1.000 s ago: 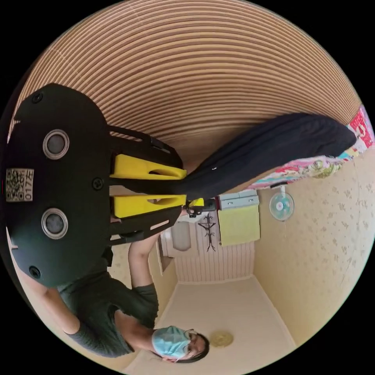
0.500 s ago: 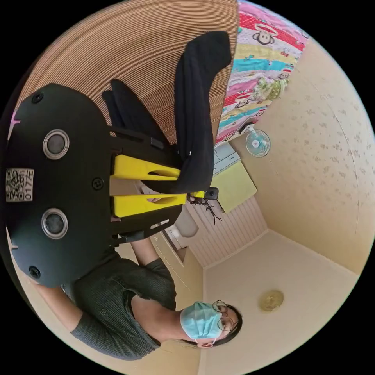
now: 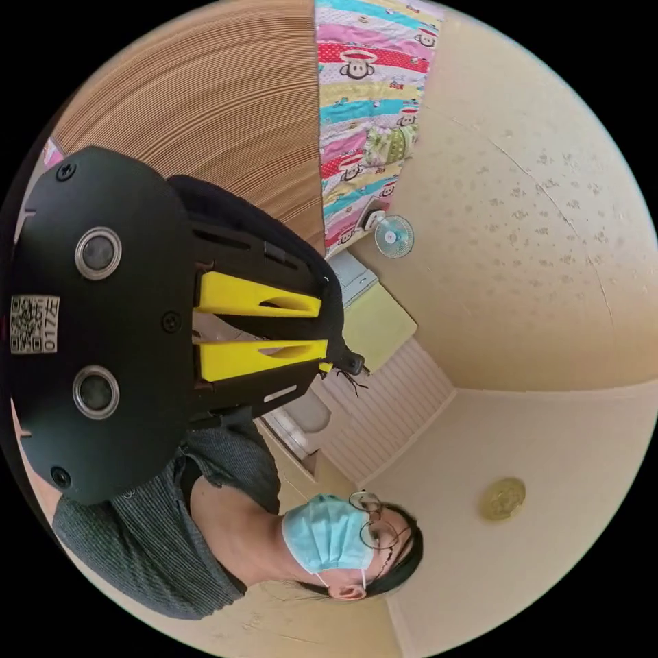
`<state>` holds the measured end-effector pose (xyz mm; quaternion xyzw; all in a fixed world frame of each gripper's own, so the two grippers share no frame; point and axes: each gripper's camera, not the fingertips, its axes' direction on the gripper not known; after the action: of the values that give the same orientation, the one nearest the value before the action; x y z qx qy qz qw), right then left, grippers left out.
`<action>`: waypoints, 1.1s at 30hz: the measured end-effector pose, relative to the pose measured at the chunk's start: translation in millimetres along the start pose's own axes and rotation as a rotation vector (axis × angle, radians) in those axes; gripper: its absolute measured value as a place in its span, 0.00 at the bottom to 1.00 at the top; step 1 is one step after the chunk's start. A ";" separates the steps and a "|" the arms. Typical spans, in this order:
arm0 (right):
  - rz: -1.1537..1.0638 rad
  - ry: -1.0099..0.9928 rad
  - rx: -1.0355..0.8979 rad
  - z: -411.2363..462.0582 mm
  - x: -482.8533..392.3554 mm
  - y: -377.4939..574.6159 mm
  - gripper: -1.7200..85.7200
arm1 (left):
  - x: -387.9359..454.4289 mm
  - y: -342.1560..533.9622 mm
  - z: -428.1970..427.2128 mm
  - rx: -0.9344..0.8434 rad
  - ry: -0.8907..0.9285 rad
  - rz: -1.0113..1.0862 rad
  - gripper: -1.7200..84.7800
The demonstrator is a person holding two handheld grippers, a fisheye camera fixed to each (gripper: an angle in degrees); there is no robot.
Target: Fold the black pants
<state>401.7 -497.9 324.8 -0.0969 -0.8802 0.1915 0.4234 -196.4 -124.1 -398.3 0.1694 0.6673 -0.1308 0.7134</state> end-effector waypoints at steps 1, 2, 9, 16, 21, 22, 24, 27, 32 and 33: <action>0.021 0.019 0.010 -3.2 0.4 -6.0 0.03 | 0.1 -2.2 7.9 0.020 -0.028 -0.006 0.09; 0.065 0.043 0.001 -2.7 14.0 -9.6 0.03 | -3.8 -3.5 12.5 0.026 -0.055 -0.015 0.09; 0.592 0.267 -0.204 34.2 240.4 52.2 0.04 | -206.9 7.9 105.7 -0.101 -0.406 -0.326 0.08; 0.748 0.478 -0.420 85.4 324.5 147.4 0.05 | -344.7 106.2 150.1 -0.203 -0.465 -0.503 0.08; 0.869 0.444 -0.363 76.8 300.7 253.7 0.04 | -378.1 213.2 155.9 -0.228 -0.435 -0.716 0.09; 0.933 0.433 -0.380 78.5 295.1 287.0 0.03 | -381.3 237.3 165.5 -0.284 -0.450 -0.756 0.10; 1.055 0.418 -0.435 83.7 288.5 337.4 0.03 | -386.0 266.9 182.7 -0.402 -0.497 -0.812 0.10; 1.212 0.374 -0.542 88.7 280.1 397.7 0.03 | -399.9 300.1 207.1 -0.591 -0.529 -0.898 0.11; 1.268 0.451 -0.516 40.6 314.7 393.5 0.09 | -421.7 307.0 210.4 -0.662 -0.411 -0.963 0.10; 1.260 0.448 -0.483 32.5 323.2 386.6 0.11 | -422.9 297.8 202.8 -0.630 -0.413 -0.947 0.11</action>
<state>178.2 -47.7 373.2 -0.7154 -0.5665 0.1750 0.3696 78.8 45.4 53.5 -0.3943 0.5244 -0.2607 0.7082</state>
